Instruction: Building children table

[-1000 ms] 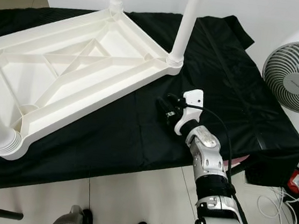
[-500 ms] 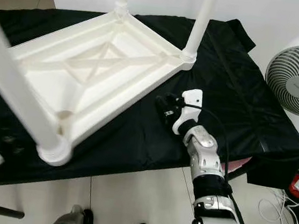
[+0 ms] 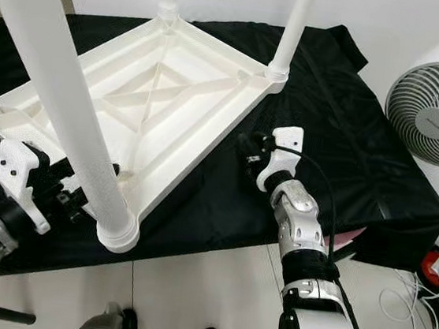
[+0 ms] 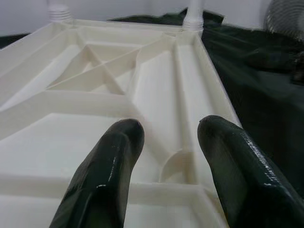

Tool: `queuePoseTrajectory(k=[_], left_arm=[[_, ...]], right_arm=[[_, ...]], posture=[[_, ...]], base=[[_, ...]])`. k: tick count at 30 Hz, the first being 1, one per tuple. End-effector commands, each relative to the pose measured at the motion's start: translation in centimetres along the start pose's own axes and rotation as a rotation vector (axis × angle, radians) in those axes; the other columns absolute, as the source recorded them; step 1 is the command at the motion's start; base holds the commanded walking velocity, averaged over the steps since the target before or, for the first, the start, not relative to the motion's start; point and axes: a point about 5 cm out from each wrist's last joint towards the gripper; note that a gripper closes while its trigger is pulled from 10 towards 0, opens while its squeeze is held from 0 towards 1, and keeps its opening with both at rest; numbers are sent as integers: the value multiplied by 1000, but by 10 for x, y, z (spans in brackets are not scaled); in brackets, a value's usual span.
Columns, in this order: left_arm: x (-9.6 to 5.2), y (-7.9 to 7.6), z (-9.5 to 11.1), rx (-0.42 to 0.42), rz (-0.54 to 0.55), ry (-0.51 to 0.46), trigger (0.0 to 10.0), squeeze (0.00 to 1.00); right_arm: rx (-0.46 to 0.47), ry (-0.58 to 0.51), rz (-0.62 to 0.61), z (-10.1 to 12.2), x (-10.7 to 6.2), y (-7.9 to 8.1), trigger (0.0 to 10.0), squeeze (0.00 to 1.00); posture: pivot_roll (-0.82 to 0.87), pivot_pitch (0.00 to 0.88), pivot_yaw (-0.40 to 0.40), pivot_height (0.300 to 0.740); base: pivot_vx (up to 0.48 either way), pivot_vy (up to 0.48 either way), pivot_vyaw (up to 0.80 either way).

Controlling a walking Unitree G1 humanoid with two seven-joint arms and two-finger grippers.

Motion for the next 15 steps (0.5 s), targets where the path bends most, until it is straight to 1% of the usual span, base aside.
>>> queuePoseTrajectory(k=[1,2,3,5,8,10,12,13,15], left_arm=[[-3,7,1,18,10,15,10000,0],[-3,7,1,18,10,15,10000,0],[-3,9,3,22,12,14,10000,0],[-3,9,3,22,12,14,10000,0],[0,9,6,31,-3,23,10000,0],[1,9,6,30,-8,23,10000,0],[3,5,9,32,-40,26,10000,0],[3,5,9,32,-40,26,10000,0],[6,0,12,33,-73,24,10000,0]], right_arm=[[4,23,-56,-3,2,-3,10000,0],[4,23,-56,-3,2,-3,10000,0],[12,40,-90,-4,5,-4,10000,0],[12,40,-90,-4,5,-4,10000,0],[28,78,-151,-3,17,-4,10000,0],[31,84,-161,-2,19,-3,10000,0],[48,88,-172,4,28,0,10000,0],[48,88,-172,4,28,0,10000,0],[59,90,-169,9,35,4,10000,0]], posture=[[63,152,26,740],[63,152,26,740],[63,152,26,740],[63,152,26,740],[61,162,28,740],[61,162,28,740],[67,174,21,740],[67,174,21,740],[68,181,25,740]], base=[[0,0,0],[0,0,0],[0,0,0],[0,0,0],[0,0,0],[0,0,0],[0,0,0],[0,0,0],[0,0,0]])
Point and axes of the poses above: a point about 5 cm out from each wrist's last joint towards the gripper, its own x axis pointing out of the wrist towards the gripper, its own z axis along the axis of the wrist's last joint, y = z × x, and after that the axes turned 13 degrees about -x, right-handed
